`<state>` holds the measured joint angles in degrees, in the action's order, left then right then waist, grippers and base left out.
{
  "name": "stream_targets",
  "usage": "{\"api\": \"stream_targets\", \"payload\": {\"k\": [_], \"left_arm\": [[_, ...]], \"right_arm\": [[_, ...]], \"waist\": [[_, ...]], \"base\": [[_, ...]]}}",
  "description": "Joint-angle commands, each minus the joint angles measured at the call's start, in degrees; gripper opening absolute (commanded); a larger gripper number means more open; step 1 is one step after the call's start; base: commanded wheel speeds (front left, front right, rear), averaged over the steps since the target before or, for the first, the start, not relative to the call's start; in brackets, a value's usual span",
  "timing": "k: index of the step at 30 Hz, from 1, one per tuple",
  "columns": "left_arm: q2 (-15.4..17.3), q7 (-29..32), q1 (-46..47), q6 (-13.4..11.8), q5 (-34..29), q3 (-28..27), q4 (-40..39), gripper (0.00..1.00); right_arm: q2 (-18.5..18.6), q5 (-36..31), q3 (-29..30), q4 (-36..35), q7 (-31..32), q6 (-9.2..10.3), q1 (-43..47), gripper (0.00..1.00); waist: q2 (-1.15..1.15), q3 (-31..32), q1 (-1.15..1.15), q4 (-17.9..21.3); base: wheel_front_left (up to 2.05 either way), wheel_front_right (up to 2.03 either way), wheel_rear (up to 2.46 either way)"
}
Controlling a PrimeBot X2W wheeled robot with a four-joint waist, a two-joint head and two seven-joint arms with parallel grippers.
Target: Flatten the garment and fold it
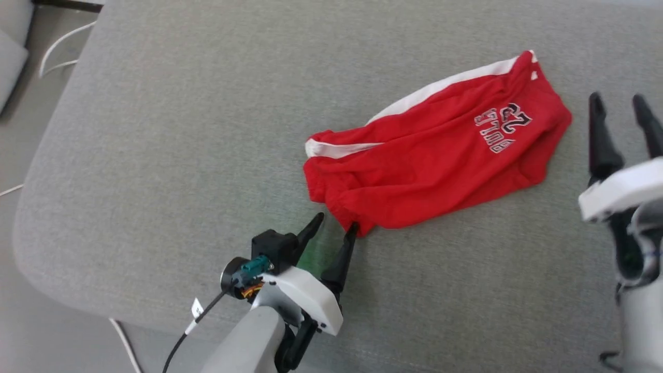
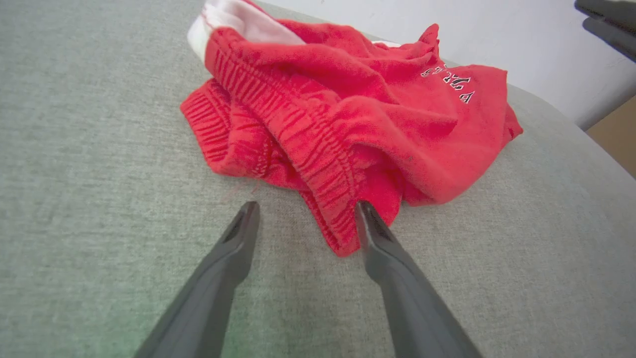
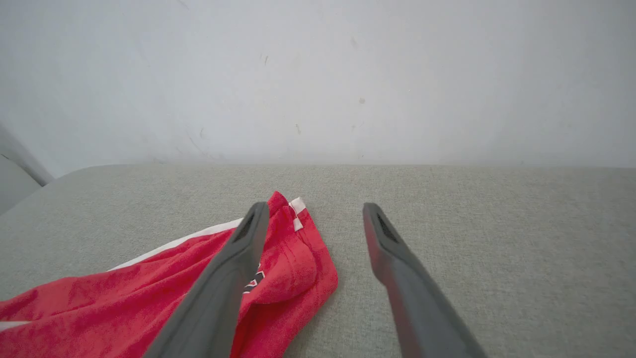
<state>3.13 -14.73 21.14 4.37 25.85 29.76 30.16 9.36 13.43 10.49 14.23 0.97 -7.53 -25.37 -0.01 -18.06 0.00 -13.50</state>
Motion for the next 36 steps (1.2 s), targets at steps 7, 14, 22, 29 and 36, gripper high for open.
{"api": "stream_targets", "payload": {"k": [7,14,22,29,36], "left_arm": [[-0.2,0.2,3.2,-2.3,3.5,-0.5,3.3,1.0],[-0.2,1.1,4.5,-4.5,4.4,-0.3,5.3,0.0],[-0.2,1.5,4.8,-4.0,4.3,1.7,4.5,0.0],[-0.2,1.4,6.0,-3.7,4.5,3.7,3.6,0.0],[-0.2,0.9,7.2,-4.1,5.7,5.5,3.0,0.0]], "right_arm": [[-4.7,0.1,-1.8,-8.0,-2.7,0.04,9.5,1.0],[-6.0,-0.8,-2.5,-8.1,-3.3,0.04,11.9,1.0],[-6.1,-4.6,-0.1,-0.2,-1.4,0.04,5.1,1.0],[-5.9,-6.7,1.9,13.7,5.0,0.04,-7.9,1.0],[-5.7,-12.3,5.3,23.6,14.8,0.04,-15.8,1.0]], "waist": [[0.01,-0.2,0.0,4.0],[0.01,0.0,0.0,5.6],[0.01,-0.1,0.0,4.2],[0.01,-1.8,0.0,1.9],[0.01,-3.5,0.0,0.0]], "base": [[0.0,0.0,0.0],[0.0,0.0,0.0],[0.0,0.0,0.0],[0.0,0.0,0.0],[0.0,0.0,0.0]]}}
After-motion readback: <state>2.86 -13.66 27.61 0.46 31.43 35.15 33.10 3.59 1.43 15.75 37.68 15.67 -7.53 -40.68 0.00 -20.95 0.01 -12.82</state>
